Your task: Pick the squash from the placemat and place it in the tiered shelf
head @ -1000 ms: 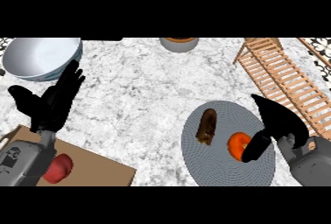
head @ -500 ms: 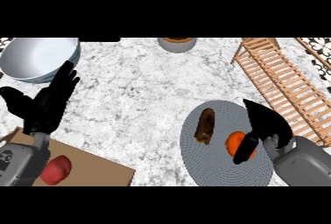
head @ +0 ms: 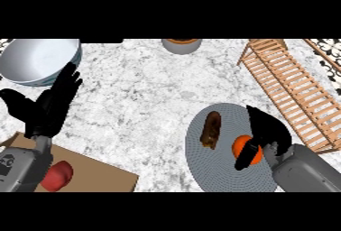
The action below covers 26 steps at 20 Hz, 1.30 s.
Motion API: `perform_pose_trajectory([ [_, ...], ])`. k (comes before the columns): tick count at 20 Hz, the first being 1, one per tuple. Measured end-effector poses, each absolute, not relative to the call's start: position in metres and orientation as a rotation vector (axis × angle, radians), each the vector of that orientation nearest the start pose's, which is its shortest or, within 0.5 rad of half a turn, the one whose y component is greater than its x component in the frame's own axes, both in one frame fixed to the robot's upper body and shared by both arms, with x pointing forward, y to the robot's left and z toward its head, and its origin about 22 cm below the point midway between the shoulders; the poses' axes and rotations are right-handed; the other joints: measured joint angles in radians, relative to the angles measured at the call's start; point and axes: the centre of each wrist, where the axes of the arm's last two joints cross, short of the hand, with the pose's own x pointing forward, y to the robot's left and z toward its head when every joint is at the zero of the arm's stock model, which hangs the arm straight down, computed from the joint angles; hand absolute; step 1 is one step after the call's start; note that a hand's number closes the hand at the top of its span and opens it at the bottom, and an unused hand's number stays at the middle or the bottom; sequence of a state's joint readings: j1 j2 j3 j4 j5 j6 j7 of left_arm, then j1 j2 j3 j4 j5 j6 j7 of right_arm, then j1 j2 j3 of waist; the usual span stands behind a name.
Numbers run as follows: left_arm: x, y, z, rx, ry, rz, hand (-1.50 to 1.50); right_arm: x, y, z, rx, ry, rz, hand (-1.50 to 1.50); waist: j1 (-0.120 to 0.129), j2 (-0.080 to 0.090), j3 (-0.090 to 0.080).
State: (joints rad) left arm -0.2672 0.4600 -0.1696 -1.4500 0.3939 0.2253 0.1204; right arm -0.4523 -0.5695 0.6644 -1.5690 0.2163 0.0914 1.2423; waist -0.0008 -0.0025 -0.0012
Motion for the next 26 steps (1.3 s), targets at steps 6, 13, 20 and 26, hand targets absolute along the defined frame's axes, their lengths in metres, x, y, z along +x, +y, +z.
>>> perform_pose_trajectory([
  [6,0.296,0.282,0.060,0.090,-1.531,-0.051,0.00,0.283,-0.183,0.055,-0.774,-0.548,0.896,-1.50,0.002,0.001,0.001],
  [13,0.302,0.281,0.068,0.090,-1.530,-0.056,0.00,0.286,-0.177,0.032,-0.744,-0.519,0.876,1.50,0.002,0.002,0.000],
  [20,0.297,0.276,0.068,0.092,-1.530,-0.049,0.00,0.288,-0.182,0.022,-0.801,-0.550,0.917,1.50,0.005,-0.006,-0.005],
  [26,0.296,0.277,0.068,0.081,-1.528,-0.062,0.00,0.258,-0.117,0.019,-0.791,-0.755,1.134,1.50,0.011,-0.006,-0.007],
])
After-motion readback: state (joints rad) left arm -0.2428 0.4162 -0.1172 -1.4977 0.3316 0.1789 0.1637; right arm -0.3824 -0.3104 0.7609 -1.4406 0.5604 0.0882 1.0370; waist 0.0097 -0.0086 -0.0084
